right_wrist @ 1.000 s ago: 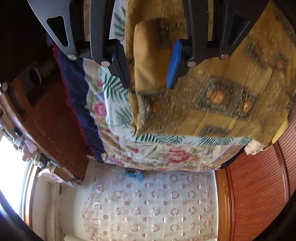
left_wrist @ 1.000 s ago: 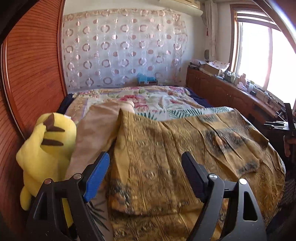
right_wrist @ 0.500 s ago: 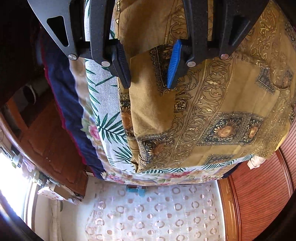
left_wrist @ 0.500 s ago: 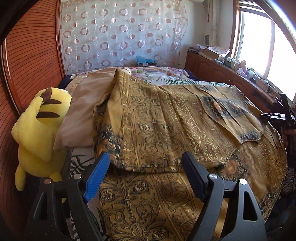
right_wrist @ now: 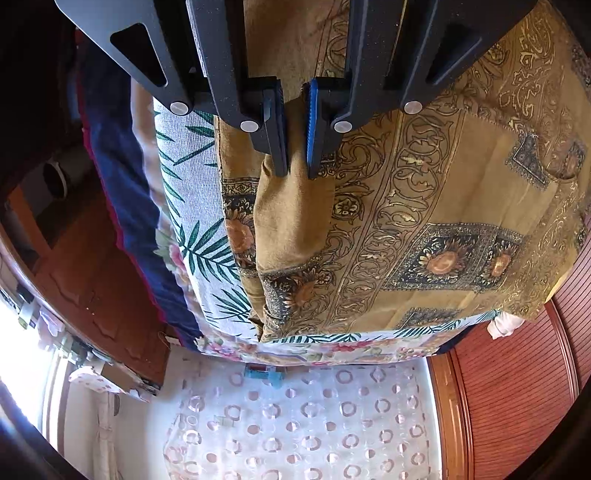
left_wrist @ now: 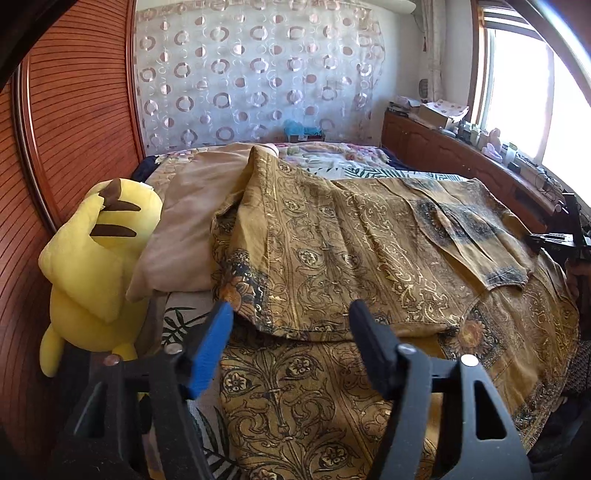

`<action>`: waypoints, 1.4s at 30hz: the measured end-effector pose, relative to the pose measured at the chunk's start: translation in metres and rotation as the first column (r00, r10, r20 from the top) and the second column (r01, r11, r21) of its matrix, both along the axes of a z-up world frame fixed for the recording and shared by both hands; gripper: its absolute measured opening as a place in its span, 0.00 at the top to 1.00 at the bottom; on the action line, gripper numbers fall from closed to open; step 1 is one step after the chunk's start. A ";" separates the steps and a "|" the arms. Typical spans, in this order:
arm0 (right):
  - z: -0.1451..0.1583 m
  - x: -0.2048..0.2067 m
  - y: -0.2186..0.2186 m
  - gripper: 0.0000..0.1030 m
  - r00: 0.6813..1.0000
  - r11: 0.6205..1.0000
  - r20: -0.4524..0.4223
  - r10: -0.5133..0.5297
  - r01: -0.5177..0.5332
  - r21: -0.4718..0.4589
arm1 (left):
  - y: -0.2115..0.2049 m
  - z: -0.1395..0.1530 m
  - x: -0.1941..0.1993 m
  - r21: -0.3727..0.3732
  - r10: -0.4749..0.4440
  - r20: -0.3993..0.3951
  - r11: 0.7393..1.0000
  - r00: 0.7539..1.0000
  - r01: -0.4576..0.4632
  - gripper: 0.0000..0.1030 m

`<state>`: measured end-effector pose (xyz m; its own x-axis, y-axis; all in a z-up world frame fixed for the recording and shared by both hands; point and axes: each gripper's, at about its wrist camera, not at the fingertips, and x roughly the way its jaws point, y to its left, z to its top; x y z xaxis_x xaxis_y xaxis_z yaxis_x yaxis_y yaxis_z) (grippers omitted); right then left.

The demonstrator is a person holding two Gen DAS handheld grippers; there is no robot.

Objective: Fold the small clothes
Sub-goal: 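Grasp the folded shirt edge with the right gripper while the left gripper grasps it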

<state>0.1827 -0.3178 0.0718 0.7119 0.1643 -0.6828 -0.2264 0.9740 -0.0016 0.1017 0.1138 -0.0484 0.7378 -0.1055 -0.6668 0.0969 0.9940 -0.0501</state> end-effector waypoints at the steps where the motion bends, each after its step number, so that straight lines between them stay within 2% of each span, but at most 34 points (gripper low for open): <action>1: -0.002 -0.003 0.000 0.91 1.000 1.000 0.006 0.001 -0.001 0.000 | 0.001 0.000 0.001 -0.002 0.000 0.000 1.000 1.000 0.000 0.48; 4: -0.009 -0.004 -0.002 0.91 1.000 1.000 0.009 0.000 -0.001 0.014 | 0.002 0.002 0.005 0.014 0.007 -0.002 1.000 1.000 -0.007 0.56; 6: -0.012 -0.003 -0.004 0.91 1.000 1.000 0.009 -0.003 0.002 0.018 | 0.001 0.003 0.008 0.035 0.012 -0.003 0.999 1.000 -0.012 0.57; 9: -0.031 0.008 0.016 0.91 1.000 1.000 0.016 -0.008 0.008 -0.010 | 0.001 0.005 0.014 0.060 0.016 -0.006 0.998 1.000 -0.016 0.58; 15: -0.033 0.008 0.026 0.91 0.999 0.997 0.033 -0.012 0.015 -0.071 | 0.003 0.004 0.026 0.081 0.020 -0.017 0.997 1.000 -0.019 0.58; 22: -0.033 0.007 0.023 0.91 1.000 0.999 0.030 -0.008 0.009 -0.052 | 0.007 -0.004 0.038 0.091 0.023 -0.046 0.996 0.999 -0.019 0.66; 35: -0.034 0.008 0.020 0.91 0.999 0.998 0.033 -0.006 0.008 -0.056 | 0.019 -0.021 0.045 0.082 0.047 -0.091 0.996 0.995 -0.039 0.67; 37: -0.034 0.008 0.020 0.91 0.999 0.998 0.033 -0.006 0.008 -0.055 | 0.016 -0.020 0.043 0.088 0.038 -0.083 0.996 0.996 -0.031 0.92; 42: -0.034 0.008 0.020 0.91 0.999 0.998 0.036 -0.007 0.009 -0.060 | 0.009 -0.010 0.039 0.077 0.010 -0.050 0.997 0.999 -0.006 0.92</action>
<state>0.1907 -0.2980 0.0378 0.7369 0.1178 -0.6657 -0.2172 0.9737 -0.0681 0.1410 0.1231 -0.0589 0.7034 -0.0465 -0.7093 0.0878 0.9959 0.0218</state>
